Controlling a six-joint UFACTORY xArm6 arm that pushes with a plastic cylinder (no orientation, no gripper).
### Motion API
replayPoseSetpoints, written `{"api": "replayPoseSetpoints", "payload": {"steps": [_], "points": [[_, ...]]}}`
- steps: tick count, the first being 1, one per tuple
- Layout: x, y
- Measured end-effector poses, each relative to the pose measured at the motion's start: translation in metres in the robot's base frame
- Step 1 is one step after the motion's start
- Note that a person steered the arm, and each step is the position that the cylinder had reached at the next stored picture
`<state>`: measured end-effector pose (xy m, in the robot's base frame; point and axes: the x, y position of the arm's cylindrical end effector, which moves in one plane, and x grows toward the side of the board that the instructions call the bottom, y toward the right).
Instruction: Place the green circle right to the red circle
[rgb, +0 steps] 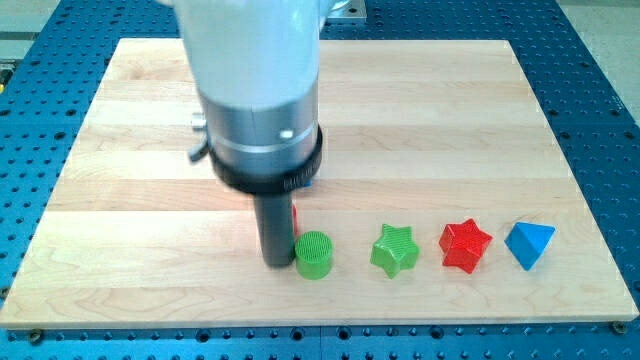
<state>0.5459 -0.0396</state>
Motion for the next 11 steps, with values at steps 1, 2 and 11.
{"api": "replayPoseSetpoints", "payload": {"steps": [1,2,11], "points": [[-0.024,0.007],[-0.024,0.007],[-0.035,0.100]]}}
